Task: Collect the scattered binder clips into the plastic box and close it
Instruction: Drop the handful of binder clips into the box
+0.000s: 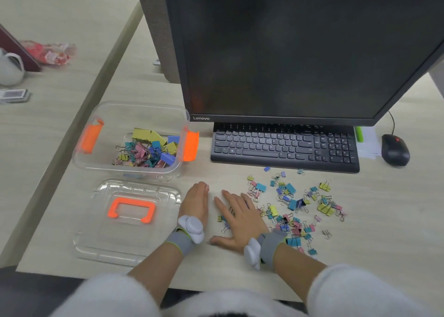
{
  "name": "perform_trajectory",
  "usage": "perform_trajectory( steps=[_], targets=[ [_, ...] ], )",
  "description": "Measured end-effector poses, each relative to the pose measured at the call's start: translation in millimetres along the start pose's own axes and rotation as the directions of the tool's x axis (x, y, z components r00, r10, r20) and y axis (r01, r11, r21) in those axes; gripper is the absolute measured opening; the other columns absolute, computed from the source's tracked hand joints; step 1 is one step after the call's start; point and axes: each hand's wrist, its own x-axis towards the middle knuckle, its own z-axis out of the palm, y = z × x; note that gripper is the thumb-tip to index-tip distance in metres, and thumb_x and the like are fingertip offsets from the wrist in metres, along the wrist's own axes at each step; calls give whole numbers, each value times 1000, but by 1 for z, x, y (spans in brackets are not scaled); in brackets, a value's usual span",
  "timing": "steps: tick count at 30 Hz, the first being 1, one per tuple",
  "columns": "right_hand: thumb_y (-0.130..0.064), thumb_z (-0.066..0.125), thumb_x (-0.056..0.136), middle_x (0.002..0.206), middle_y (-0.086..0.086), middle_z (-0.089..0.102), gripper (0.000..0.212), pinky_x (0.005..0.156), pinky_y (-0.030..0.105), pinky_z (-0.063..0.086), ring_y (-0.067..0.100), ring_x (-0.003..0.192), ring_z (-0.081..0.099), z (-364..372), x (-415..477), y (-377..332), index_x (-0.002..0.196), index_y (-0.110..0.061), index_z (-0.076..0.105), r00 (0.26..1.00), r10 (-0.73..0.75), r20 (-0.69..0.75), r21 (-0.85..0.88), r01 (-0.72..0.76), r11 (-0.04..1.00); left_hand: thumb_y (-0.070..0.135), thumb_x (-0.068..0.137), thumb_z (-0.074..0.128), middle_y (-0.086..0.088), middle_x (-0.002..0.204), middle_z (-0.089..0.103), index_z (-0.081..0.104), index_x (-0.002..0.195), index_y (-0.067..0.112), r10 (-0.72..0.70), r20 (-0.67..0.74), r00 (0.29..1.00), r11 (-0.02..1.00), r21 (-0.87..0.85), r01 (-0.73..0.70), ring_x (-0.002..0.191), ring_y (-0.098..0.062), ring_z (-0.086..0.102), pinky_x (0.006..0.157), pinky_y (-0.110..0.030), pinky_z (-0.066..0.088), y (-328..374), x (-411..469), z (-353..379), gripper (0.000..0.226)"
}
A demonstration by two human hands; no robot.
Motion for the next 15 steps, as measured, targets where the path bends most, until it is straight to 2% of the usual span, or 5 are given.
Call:
perform_trajectory(
  steps=[3, 6, 10, 13, 15],
  targets=[
    [-79, 39, 71, 133, 12, 55, 88, 98, 41, 45, 27, 113, 57, 2, 2, -1, 134, -17, 48, 999, -30, -29, -5, 30, 1000, 13, 99, 32, -15, 98, 53, 50, 94, 3, 10, 12, 1000, 991, 136, -12, 92, -31, 52, 80, -42, 42, -4, -2, 0, 22],
    [-64, 45, 77, 114, 9, 64, 62, 82, 30, 51, 26, 92, 62, 7, 6, -4, 114, -17, 63, 991, -80, -106, -66, 73, 995, 24, 99, 34, -9, 101, 52, 53, 95, 8, 23, -4, 1000, 945, 327, -21, 90, -28, 56, 65, -36, 41, -10, -6, 1, 25],
    [-42, 48, 82, 93, 4, 65, 30, 64, 31, 44, 25, 72, 56, 10, 14, -1, 90, -17, 61, 983, -88, -163, -127, 67, 990, 30, 93, 42, -9, 102, 51, 54, 94, 9, 95, 53, 994, 887, 449, -109, 86, -29, 56, 55, -32, 33, -16, -11, -2, 25],
    [-40, 46, 85, 79, 1, 60, 28, 59, 31, 42, 23, 65, 54, 8, 18, 5, 81, -16, 58, 983, -98, -153, -177, 71, 982, 37, 91, 39, -8, 109, 46, 49, 104, 13, 96, 140, 985, 807, 568, -160, 91, -27, 53, 54, -32, 32, -18, -14, -5, 29],
    [-39, 43, 84, 72, 0, 59, 31, 61, 29, 35, 22, 62, 55, 6, 20, 7, 72, -16, 60, 983, -74, -166, -208, 39, 977, 37, 92, 39, -8, 111, 46, 48, 107, 14, 89, 146, 985, 761, 628, -162, 90, -26, 54, 52, -32, 34, -17, -16, -4, 29]
  ],
)
